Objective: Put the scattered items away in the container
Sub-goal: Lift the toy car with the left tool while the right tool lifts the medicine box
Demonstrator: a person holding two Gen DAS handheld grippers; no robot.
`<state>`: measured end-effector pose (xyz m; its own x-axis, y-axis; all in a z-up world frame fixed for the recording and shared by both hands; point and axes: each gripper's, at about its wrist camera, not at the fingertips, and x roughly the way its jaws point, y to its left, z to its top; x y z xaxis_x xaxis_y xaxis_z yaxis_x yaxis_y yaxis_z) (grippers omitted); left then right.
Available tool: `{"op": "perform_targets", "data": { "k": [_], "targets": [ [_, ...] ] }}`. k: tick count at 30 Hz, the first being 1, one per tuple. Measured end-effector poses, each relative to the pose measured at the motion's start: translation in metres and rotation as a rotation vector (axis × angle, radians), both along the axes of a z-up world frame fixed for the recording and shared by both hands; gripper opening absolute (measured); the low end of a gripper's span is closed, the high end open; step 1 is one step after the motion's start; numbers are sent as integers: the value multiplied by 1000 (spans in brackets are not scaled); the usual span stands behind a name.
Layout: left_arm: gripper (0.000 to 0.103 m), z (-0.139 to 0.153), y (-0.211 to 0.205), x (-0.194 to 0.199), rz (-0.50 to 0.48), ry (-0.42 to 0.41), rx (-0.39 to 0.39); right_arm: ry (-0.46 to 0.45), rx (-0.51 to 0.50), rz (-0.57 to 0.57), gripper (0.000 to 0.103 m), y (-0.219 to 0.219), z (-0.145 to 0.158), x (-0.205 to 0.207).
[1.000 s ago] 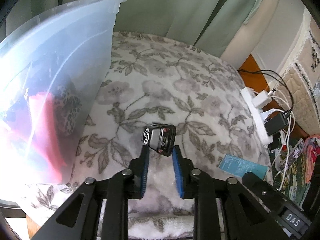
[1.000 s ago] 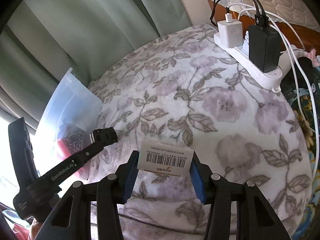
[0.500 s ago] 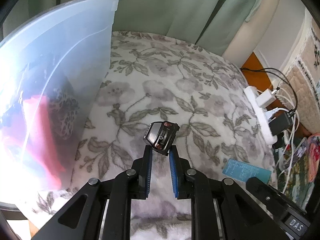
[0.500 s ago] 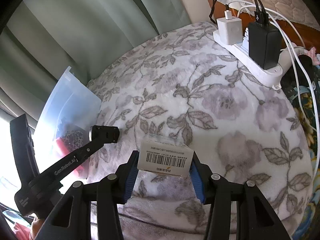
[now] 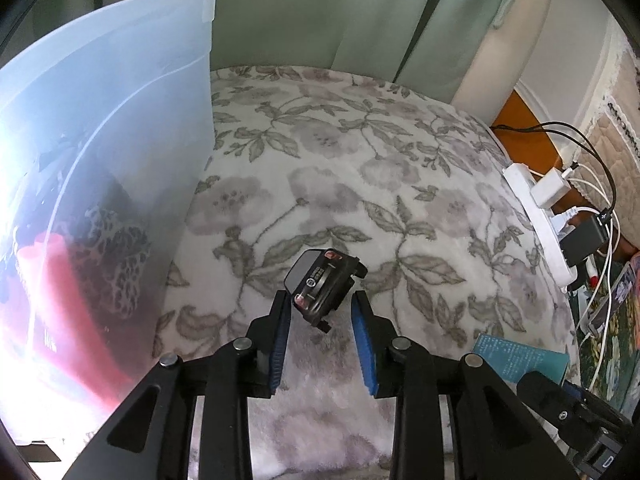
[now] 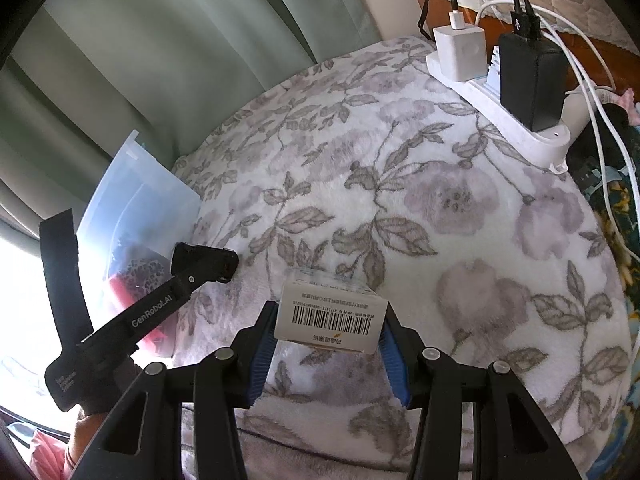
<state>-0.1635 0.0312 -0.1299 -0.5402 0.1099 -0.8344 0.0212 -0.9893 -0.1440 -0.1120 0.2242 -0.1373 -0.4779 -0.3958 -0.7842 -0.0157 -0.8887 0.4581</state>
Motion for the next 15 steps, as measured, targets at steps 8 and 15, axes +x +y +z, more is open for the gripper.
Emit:
{"op": "perform_targets", "data": {
  "k": [8, 15],
  "targets": [
    [27, 3, 1, 1, -17, 21, 1, -3, -5, -13, 51, -5, 0, 2],
    [26, 9, -2, 6, -19, 39, 33, -4, -1, -1, 51, 0, -2, -3]
  ]
}}
